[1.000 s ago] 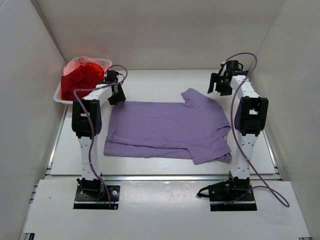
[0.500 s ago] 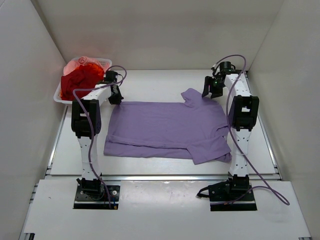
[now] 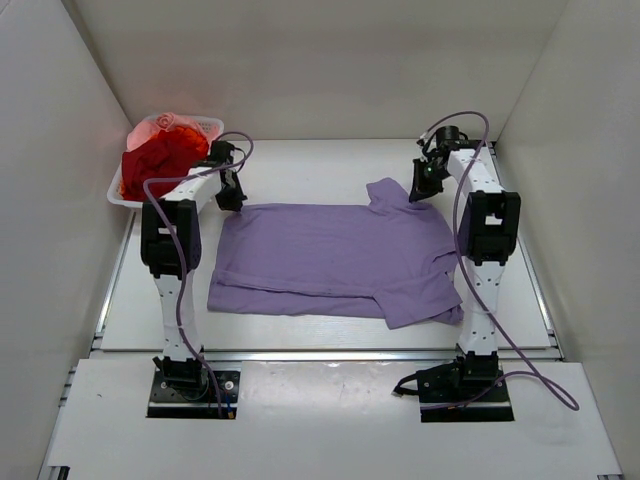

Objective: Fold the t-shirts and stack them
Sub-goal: Grap the side of the flattened tshirt furthest away from the robot with both arms, then fold the other side of the tshirt into a rectangle

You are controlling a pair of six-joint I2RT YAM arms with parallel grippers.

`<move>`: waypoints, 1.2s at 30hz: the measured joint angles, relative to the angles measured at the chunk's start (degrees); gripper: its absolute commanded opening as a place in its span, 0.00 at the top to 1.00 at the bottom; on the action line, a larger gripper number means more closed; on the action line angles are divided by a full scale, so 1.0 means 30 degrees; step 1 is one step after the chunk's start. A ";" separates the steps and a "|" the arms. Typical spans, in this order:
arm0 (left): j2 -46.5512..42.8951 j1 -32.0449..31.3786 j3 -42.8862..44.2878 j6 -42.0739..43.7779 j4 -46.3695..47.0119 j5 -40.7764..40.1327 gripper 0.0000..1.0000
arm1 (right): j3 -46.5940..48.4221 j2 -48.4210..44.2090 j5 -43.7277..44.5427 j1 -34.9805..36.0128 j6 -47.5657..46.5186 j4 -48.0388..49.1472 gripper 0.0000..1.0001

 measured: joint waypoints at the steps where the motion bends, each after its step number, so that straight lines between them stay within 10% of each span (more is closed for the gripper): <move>1: -0.0226 0.0015 -0.0255 0.0087 0.0015 0.0087 1.00 | -0.1013 -0.0707 0.0131 0.0000 -0.0175 0.0102 1.00; 15: -0.6645 0.0036 -0.6878 0.0561 0.1100 0.1311 1.00 | -1.4506 -1.3544 0.0204 0.0007 -0.0750 0.3220 1.00; 36: -1.2029 0.0583 -1.4083 0.1115 0.2164 0.1537 1.00 | -2.3766 -2.0764 -0.1115 -0.0437 0.0051 0.4459 1.00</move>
